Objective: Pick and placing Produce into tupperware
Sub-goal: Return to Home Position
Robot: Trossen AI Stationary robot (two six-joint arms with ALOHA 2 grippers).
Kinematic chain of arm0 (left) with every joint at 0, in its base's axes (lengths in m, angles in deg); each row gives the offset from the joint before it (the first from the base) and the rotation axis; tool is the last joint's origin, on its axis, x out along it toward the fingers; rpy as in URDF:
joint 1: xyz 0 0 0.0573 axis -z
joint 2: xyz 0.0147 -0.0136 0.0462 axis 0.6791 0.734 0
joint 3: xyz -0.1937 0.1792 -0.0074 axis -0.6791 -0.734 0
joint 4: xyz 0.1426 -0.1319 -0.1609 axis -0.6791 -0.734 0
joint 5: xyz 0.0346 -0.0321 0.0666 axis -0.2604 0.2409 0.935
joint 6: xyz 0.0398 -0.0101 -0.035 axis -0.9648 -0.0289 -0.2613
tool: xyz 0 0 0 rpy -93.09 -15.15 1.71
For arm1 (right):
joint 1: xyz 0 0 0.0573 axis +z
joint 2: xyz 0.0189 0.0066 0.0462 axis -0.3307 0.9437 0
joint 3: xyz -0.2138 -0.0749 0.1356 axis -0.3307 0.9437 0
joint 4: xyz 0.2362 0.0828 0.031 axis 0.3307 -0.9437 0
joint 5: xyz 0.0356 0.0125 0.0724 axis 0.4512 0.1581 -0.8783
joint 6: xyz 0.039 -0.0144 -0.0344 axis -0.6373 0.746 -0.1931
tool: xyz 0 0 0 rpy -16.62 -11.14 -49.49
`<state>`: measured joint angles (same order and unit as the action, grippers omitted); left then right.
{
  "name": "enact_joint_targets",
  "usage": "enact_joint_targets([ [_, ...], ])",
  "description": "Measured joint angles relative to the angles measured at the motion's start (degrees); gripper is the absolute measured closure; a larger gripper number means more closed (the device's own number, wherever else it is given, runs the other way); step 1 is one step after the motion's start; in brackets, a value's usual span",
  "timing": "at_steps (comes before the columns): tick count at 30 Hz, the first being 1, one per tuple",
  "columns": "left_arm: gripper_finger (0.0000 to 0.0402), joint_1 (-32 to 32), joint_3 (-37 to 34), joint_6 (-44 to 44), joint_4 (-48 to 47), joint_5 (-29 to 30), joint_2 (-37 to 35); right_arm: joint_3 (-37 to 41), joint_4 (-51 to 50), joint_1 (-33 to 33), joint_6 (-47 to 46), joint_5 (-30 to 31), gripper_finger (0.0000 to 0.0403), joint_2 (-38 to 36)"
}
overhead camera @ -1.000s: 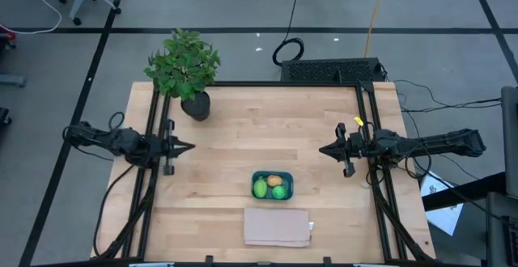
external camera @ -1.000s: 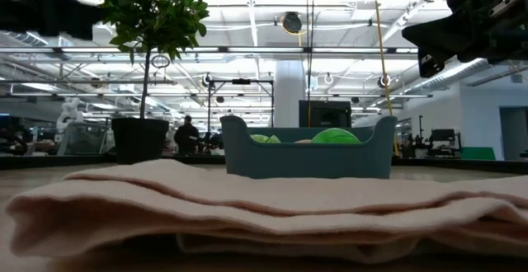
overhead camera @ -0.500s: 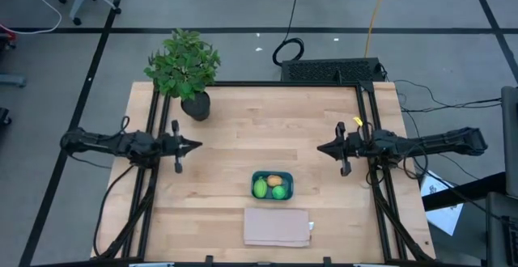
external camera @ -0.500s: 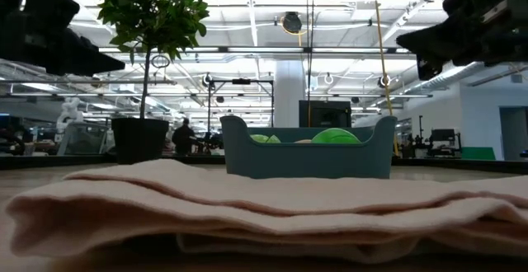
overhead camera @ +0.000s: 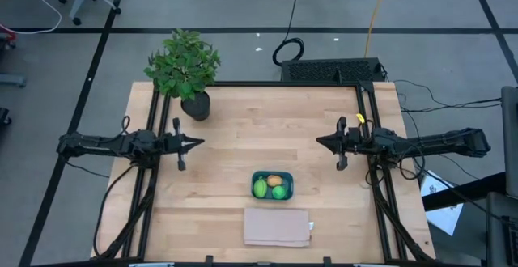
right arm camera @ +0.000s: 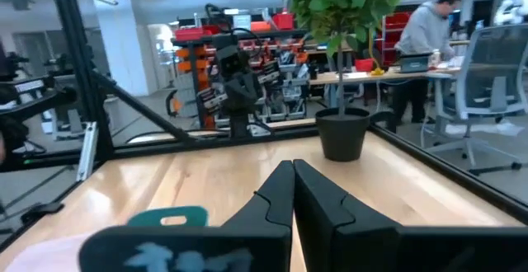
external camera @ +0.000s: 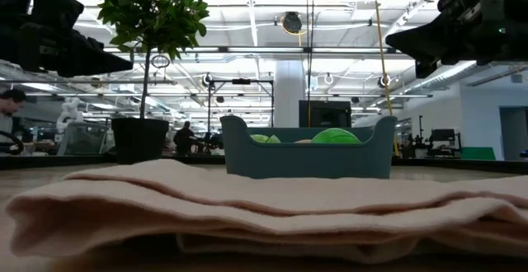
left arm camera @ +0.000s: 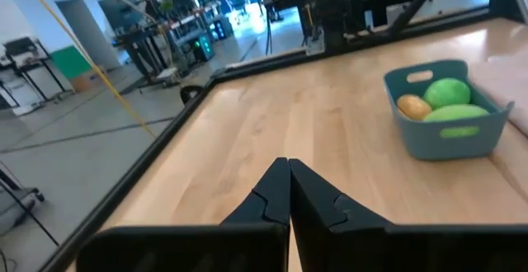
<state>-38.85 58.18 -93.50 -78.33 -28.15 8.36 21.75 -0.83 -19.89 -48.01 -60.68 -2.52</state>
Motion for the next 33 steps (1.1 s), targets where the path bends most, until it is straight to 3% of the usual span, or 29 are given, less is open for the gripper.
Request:
enact_joint_targets([
  [12,0.0401,0.9,2.5,-1.7,-6.0,0.0,-6.6,0.0,-3.7,1.8,0.0,-1.1,0.0403,-6.2],
  [33,0.0401,3.8,2.5,-1.5,-6.6,0.6,-6.6,0.0,-14.1,5.3,0.6,-0.8,0.0403,-18.5],
])
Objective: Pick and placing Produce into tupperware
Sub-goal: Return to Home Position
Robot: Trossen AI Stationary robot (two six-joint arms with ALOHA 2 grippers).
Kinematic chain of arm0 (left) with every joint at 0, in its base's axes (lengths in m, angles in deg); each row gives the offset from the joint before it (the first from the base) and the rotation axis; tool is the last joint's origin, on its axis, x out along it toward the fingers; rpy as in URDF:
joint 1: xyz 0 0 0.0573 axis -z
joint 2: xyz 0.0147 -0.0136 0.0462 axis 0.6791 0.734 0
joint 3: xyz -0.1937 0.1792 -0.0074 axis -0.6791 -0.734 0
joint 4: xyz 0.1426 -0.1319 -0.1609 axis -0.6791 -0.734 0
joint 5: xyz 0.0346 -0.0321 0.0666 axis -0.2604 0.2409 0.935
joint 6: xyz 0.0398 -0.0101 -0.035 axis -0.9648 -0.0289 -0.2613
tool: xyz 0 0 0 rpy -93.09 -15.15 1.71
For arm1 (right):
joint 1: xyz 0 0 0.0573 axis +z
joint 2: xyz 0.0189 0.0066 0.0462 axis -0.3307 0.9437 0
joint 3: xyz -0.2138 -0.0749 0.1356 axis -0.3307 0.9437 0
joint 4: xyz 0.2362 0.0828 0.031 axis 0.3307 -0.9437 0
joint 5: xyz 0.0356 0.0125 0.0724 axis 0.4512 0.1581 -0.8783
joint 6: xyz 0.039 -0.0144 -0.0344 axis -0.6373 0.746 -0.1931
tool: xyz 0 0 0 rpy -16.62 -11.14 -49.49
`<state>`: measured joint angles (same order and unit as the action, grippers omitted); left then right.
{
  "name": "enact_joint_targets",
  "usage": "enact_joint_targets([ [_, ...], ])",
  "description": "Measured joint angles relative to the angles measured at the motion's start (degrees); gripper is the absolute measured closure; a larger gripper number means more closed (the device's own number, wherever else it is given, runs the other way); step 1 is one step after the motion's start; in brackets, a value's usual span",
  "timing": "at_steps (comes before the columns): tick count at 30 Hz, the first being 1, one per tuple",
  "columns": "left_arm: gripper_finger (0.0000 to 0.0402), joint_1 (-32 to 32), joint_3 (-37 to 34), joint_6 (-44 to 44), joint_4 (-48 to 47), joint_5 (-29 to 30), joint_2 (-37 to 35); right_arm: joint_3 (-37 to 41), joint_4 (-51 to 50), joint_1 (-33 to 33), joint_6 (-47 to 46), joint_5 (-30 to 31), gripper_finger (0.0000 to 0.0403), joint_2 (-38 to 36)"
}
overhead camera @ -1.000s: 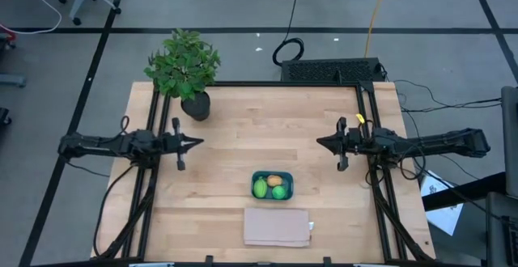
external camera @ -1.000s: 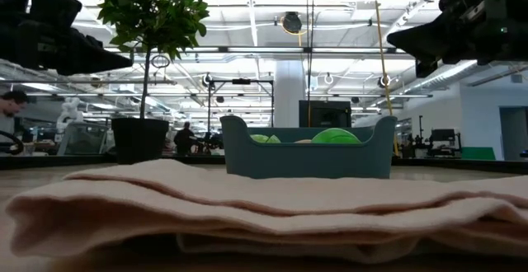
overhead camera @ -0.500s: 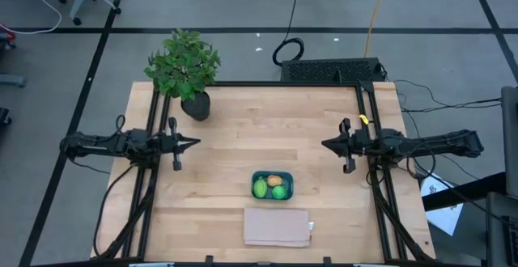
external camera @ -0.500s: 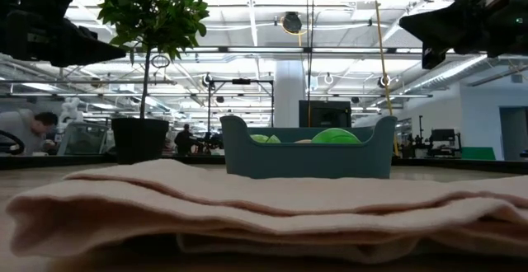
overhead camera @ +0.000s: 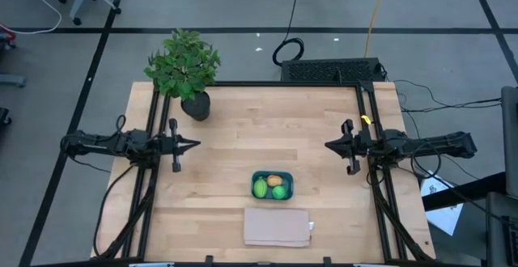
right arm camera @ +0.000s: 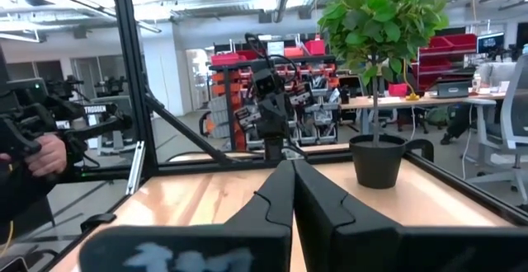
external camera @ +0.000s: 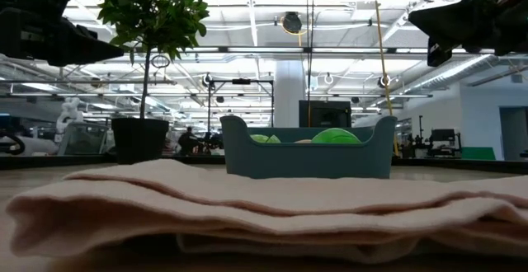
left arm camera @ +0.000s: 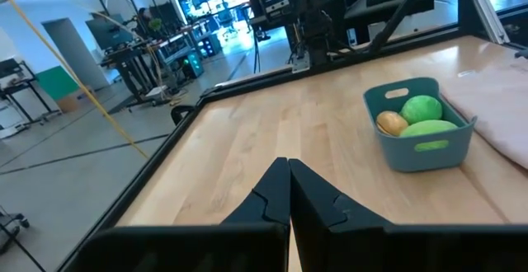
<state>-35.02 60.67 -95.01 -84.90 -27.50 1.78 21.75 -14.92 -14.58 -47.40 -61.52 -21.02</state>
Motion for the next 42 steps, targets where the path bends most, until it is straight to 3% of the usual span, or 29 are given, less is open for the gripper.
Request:
enact_joint_targets([
  [42,0.0392,0.0,0.0,6.4,-1.1,0.0,0.0,0.0,-1.4,0.0,-0.7,-0.4,0.0403,-0.1],
])
